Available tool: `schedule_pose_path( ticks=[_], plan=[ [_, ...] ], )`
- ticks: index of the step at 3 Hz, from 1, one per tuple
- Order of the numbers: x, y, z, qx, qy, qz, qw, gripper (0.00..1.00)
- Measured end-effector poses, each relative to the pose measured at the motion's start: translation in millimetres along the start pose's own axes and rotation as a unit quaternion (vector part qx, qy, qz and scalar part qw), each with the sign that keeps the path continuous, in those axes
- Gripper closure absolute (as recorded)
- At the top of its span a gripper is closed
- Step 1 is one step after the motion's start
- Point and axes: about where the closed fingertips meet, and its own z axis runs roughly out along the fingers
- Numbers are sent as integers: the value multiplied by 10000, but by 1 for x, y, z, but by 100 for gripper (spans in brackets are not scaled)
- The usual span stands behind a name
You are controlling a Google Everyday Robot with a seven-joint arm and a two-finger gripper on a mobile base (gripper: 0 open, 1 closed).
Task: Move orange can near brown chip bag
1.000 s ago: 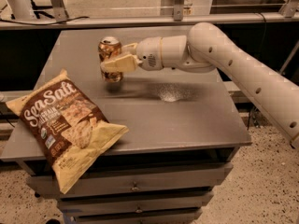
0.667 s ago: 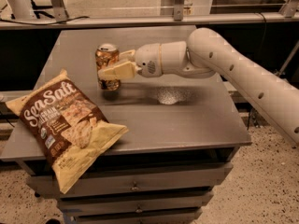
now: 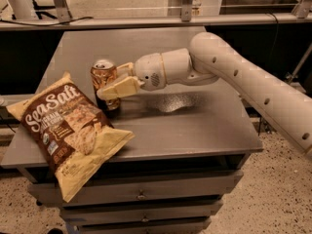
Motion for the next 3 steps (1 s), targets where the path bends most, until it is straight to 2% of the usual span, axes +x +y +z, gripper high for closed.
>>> schedule_pose_path(
  ticks=[1,2,3],
  plan=[
    [2,14,7,-449,182,-253,9985,58],
    [4,23,11,-778,302,-397,9957,35],
    [6,28,13,-989,347,-467,9934,12]
  ],
)
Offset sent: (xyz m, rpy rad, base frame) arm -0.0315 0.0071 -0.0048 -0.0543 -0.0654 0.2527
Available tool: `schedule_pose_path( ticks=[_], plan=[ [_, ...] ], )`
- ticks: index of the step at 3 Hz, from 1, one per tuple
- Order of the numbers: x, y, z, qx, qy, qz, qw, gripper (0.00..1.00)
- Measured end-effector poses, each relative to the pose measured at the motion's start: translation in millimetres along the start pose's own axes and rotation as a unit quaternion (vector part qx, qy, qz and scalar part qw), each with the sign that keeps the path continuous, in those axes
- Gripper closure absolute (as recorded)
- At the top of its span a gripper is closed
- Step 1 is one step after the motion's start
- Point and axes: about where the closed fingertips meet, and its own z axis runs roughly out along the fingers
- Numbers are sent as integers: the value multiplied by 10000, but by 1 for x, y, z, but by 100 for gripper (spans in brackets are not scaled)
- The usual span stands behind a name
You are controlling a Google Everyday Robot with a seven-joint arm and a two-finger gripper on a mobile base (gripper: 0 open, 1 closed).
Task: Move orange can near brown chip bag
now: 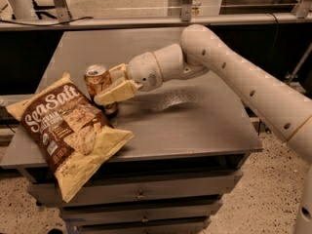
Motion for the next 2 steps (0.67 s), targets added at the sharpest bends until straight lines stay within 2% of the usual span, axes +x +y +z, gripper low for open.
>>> schedule_pose_path(
  ticks=[1,2],
  plan=[
    [0,4,0,-112,23,-45,9999,0],
    [-4,11,-12,-12,109,-120,9999,0]
  ],
)
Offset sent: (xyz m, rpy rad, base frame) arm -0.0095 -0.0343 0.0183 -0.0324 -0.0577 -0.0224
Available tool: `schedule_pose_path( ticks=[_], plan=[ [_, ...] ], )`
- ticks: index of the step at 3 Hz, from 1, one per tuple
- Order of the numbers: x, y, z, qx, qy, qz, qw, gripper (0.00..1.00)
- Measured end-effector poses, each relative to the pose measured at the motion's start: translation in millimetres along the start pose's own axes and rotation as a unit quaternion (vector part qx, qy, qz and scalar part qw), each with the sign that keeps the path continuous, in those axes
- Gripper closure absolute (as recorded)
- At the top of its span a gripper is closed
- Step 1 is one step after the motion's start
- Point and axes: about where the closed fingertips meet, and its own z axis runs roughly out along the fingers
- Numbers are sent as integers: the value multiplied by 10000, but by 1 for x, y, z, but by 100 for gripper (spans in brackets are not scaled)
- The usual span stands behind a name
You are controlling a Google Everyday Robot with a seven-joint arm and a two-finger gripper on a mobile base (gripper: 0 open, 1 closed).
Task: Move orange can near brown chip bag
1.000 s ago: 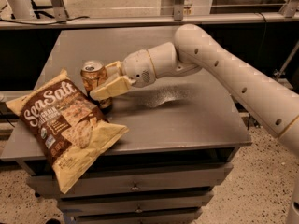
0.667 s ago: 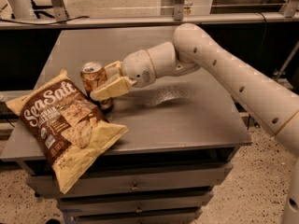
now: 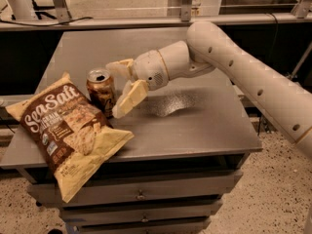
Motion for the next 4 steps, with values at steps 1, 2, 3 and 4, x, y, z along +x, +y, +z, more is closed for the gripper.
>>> schedule_pose_path(
  ticks=[1,2,3,4],
  plan=[
    [-11,8,-31,335,147,-153,9992,0],
    [-30,18,-81,938,258,-420,9944,0],
    [-47,32,-152,1781,365,-663,9811,0],
    [-45,35,-161,1860,370,-647,9797,0]
  ],
)
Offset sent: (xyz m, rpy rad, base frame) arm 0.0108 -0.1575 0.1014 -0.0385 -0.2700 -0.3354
